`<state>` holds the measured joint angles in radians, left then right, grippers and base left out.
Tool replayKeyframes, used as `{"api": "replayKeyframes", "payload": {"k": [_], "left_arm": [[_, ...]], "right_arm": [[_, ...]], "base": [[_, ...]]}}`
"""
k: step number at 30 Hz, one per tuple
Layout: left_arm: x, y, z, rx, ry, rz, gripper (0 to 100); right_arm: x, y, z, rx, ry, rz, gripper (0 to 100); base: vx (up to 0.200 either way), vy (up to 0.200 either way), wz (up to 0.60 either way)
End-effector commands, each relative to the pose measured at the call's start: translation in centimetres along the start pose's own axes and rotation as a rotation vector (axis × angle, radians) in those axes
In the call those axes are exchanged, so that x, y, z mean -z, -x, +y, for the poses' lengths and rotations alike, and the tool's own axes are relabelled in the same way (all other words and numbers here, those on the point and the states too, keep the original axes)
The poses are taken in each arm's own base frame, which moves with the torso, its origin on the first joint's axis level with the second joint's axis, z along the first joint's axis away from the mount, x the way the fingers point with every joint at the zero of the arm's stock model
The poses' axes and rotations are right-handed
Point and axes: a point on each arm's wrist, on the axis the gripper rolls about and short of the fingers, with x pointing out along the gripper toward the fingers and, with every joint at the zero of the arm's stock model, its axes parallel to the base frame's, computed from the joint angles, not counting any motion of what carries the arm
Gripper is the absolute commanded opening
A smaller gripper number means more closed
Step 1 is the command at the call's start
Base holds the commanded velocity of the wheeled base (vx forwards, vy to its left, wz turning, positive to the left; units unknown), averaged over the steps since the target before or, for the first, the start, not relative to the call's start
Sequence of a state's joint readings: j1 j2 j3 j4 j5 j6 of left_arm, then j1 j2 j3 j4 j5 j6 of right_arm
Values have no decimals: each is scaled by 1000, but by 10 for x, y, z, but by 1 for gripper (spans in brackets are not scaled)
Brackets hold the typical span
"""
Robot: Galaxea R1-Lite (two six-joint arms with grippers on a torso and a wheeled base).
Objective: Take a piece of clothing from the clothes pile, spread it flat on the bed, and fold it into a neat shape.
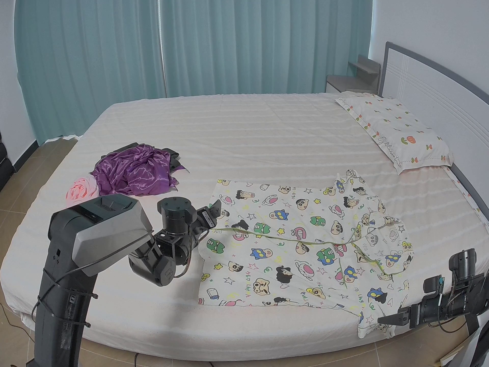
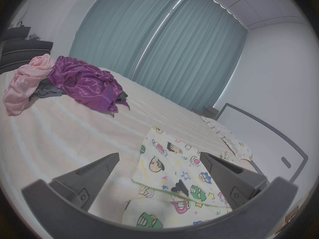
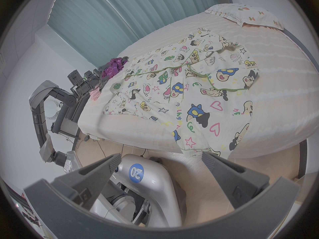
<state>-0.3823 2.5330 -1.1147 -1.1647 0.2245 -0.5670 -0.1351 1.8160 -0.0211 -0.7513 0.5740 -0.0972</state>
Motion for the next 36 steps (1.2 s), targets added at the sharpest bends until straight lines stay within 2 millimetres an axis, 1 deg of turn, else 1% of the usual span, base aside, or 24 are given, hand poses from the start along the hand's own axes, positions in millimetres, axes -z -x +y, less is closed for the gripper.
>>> {"api": "replayKeyframes", "payload": {"k": [1,2,3,4,5,6,7,8,9,10,12,16,18,20,21,24,26,27,28,29,30,31,34,36], "left_arm": [[-7,21,11,-16,3,51,100],[-9,36,12,0,14,98,100],[-9,38,13,0,15,102,100],[-18,59,9,28,63,134,100],[-23,71,6,55,100,159,100],[-25,74,6,63,109,168,100],[-30,91,5,101,143,211,100],[-32,103,4,130,149,246,100],[-32,112,6,145,151,279,100],[-31,116,7,151,151,297,100],[-21,125,9,154,143,352,100],[-12,132,8,150,138,392,100],[-1,136,9,141,126,436,100],[6,137,9,136,119,458,100],[6,137,9,136,119,458,100],[22,139,11,124,98,510,100],[25,140,12,122,90,525,100],[30,141,13,119,80,544,100],[37,140,15,116,53,564,100],[37,140,15,116,53,564,100],[47,135,19,113,-4,582,100],[51,133,21,112,-34,587,100],[58,125,22,118,-79,585,100],[62,123,21,116,-90,594,100]], "right_arm": [[0,0,0,1,-1,0,100],[0,0,0,2,-1,2,100],[0,0,0,2,-1,2,100],[0,0,-1,3,-4,1,100],[0,0,-1,5,-4,1,100],[0,0,-1,5,-6,1,100],[1,-1,-1,7,-9,7,100],[1,-2,-2,9,-10,11,100],[1,-2,-2,10,-10,14,100],[1,-2,-2,10,-10,14,100],[2,-2,-2,10,-11,15,100],[2,-2,-2,10,-11,15,100],[2,-2,-2,10,-13,18,100],[3,-2,-2,10,-13,20,100],[3,-2,-2,10,-13,20,100],[3,-2,-2,10,-13,20,100],[3,-2,-2,10,-13,20,100],[3,-2,-2,10,-13,20,100],[3,-2,-2,10,-13,20,100],[3,-2,-2,10,-13,20,100],[3,-2,-2,10,-13,20,100],[3,-2,-2,10,-13,20,100],[3,-2,-2,10,-13,20,100],[3,-2,-2,10,-13,20,100]], "base": [[0,0,0],[0,0,0],[0,0,0],[0,0,0],[0,0,0],[0,0,0],[0,0,0],[0,0,0],[0,0,0],[0,0,0],[0,0,0],[0,0,0],[0,0,0],[0,0,0],[0,0,0],[0,0,0],[0,0,0],[0,0,0],[0,0,0],[0,0,0],[0,0,0],[0,0,0],[0,0,0],[0,0,0]]}}
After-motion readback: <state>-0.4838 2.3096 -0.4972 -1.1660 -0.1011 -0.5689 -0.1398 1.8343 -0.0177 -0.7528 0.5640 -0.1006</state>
